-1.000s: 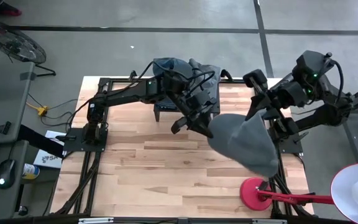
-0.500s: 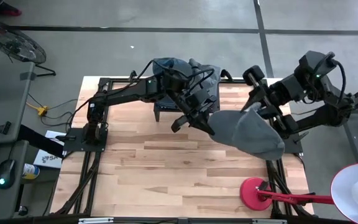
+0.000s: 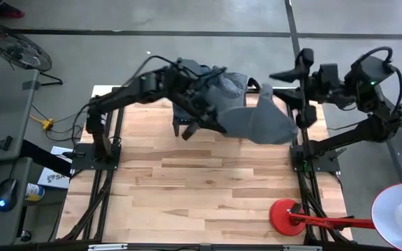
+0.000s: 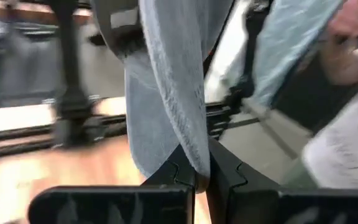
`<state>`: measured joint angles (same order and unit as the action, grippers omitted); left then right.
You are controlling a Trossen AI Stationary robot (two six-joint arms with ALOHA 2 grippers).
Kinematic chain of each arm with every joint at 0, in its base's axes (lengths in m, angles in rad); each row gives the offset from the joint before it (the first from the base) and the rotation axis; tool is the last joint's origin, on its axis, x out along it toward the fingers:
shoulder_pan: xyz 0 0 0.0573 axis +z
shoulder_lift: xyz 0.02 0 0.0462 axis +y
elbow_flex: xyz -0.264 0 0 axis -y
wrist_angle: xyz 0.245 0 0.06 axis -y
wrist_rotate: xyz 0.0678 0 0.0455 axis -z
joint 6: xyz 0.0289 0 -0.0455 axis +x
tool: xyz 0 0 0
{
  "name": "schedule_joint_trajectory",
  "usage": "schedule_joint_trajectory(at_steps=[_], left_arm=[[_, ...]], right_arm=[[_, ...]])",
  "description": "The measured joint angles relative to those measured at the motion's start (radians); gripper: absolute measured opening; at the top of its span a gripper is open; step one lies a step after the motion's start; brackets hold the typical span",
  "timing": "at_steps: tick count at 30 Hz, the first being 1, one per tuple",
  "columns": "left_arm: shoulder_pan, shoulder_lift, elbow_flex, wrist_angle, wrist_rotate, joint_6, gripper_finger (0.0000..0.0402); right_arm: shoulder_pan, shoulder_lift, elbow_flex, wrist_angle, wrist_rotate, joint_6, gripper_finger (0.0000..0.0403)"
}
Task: Pick & Place hat
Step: Stack the gray cap on the gray cap on the shelf
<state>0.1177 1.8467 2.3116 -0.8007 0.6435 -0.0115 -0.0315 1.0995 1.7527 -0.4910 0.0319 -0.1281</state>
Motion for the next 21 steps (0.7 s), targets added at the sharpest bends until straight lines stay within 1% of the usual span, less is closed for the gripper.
schedule_joint_trajectory(at_steps=[2, 5, 8, 14, 21], left_arm=[[0.0, -0.035, 0.001, -0.068, -0.08, 0.039, 0.0005], [-0.002, -0.081, 0.0, -0.175, -0.185, 0.079, 0.0005], [-0.002, -0.124, 0.0, -0.237, -0.268, 0.09, 0.0005], [-0.001, -0.208, 0.0, -0.315, -0.453, 0.091, 0.0005], [-0.001, -0.288, 0.0, -0.316, -0.698, 0.094, 0.0005]], right_arm=[[0.0, -0.002, 0.0, -0.015, 0.085, -0.004, 0.017], [-0.002, -0.003, 0.0, -0.043, 0.164, -0.009, 0.018], [-0.005, -0.001, 0.0, -0.073, 0.169, -0.01, 0.0189], [-0.004, 0.005, 0.0, -0.117, 0.144, 0.017, 0.0204], [-0.001, 0.013, 0.0, -0.163, 0.133, 0.046, 0.0212]])
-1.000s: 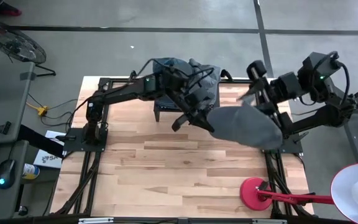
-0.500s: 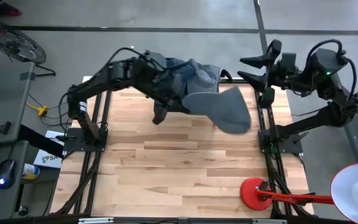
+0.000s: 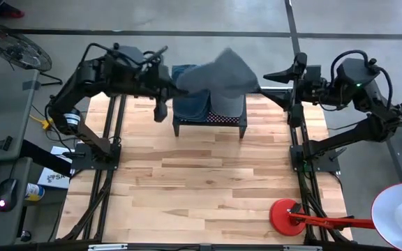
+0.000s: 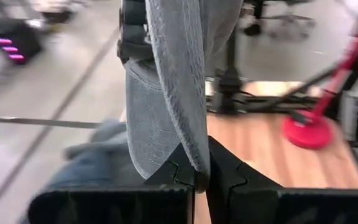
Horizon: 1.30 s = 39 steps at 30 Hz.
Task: Pick & Place hat
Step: Stack the gray cap on the gray cap on the shelf
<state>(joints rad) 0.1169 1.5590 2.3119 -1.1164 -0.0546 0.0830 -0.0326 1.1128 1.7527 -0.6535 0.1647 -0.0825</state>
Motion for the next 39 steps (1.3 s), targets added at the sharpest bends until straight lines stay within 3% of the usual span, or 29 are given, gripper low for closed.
schedule_joint_trajectory(at_steps=[4, 12, 23, 39], left_arm=[[0.001, -0.015, 0.0, 0.03, -0.09, 0.009, 0.0005], [0.0, -0.02, 0.0, 0.058, -0.087, 0.05, 0.0005], [0.0, -0.019, 0.0, 0.077, -0.095, 0.052, 0.0005], [0.0, -0.018, 0.0, 0.126, -0.09, 0.064, 0.0005]], right_arm=[[0.0, 0.016, 0.0, 0.004, 0.028, 0.003, 0.0212], [-0.001, 0.075, 0.0, 0.021, 0.206, -0.068, 0.0212], [-0.001, 0.086, 0.0, 0.066, 0.331, -0.087, 0.0212], [-0.001, 0.119, 0.0, 0.149, 0.246, -0.171, 0.0195]])
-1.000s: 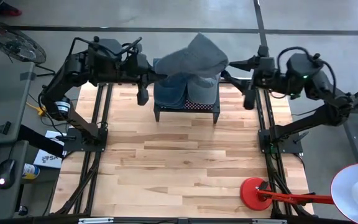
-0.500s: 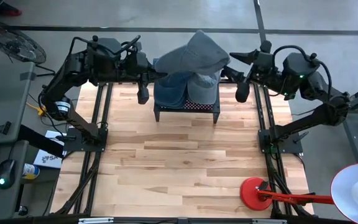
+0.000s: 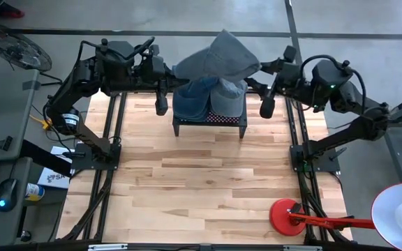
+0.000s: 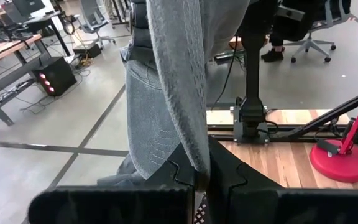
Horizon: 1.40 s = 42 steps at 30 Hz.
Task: Pick & Place hat
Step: Stack the gray cap on the gray cap on the shelf
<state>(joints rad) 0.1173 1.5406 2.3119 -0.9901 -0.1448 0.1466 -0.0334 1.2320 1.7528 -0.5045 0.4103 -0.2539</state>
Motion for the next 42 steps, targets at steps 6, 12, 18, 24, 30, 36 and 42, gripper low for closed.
schedule_joint_trajectory(at_steps=[6, 12, 18, 24, 30, 36, 42], left_arm=[[0.0, 0.001, 0.0, 0.005, -0.022, -0.02, 0.0005], [0.0, 0.027, 0.001, 0.015, -0.003, -0.024, 0.0005], [0.0, 0.042, 0.0, 0.003, -0.003, -0.028, 0.0005], [0.0, 0.043, 0.0, 0.001, -0.025, -0.028, 0.0005], [0.0, 0.04, 0.0, -0.042, -0.06, -0.004, 0.0055], [0.0, 0.002, 0.0, -0.109, -0.185, 0.012, 0.013], [0.0, -0.045, 0.0, -0.172, -0.245, 0.013, 0.0154]], right_arm=[[0.0, 0.008, 0.0, 0.03, 0.024, -0.001, 0.0166], [0.0, 0.007, 0.0, 0.098, 0.054, -0.021, 0.013], [0.0, 0.007, 0.0, 0.109, 0.048, -0.019, 0.006], [0.0, 0.006, 0.0, 0.111, 0.072, 0.004, 0.001], [0.0, 0.006, 0.0, 0.104, 0.112, 0.021, 0.0004], [0.001, 0.005, 0.0, 0.085, 0.133, 0.029, 0.0002], [-0.006, 0.008, 0.0, 0.067, 0.134, 0.049, 0.0001]])
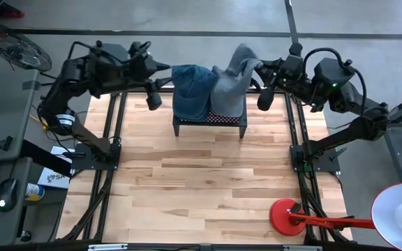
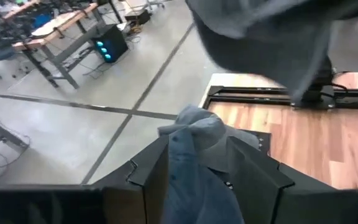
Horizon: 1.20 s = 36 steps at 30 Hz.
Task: Pick & Place hat
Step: Stack the gray cap on the gray cap on the shelf
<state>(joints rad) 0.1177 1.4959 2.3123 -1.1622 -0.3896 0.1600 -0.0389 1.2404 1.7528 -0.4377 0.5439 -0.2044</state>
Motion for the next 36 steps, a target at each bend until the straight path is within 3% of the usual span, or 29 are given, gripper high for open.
schedule_joint_trajectory(at_steps=[8, 15, 23, 36], left_arm=[[0.0, -0.046, 0.0, -0.015, -0.028, -0.003, 0.0155], [0.0, -0.056, 0.0, -0.061, -0.013, -0.007, 0.0155], [0.0, -0.057, 0.0, -0.099, -0.005, -0.008, 0.0156], [0.0, -0.057, 0.0, -0.097, -0.005, -0.012, 0.0156]], right_arm=[[-0.066, 0.036, 0.0, -0.039, -0.088, 0.095, 0.0001], [-0.124, 0.078, 0.0, -0.143, -0.012, 0.293, 0.0], [-0.153, 0.076, 0.0, -0.218, -0.044, 0.416, 0.0], [-0.154, 0.083, 0.0, -0.383, 0.033, 0.656, 0.0]])
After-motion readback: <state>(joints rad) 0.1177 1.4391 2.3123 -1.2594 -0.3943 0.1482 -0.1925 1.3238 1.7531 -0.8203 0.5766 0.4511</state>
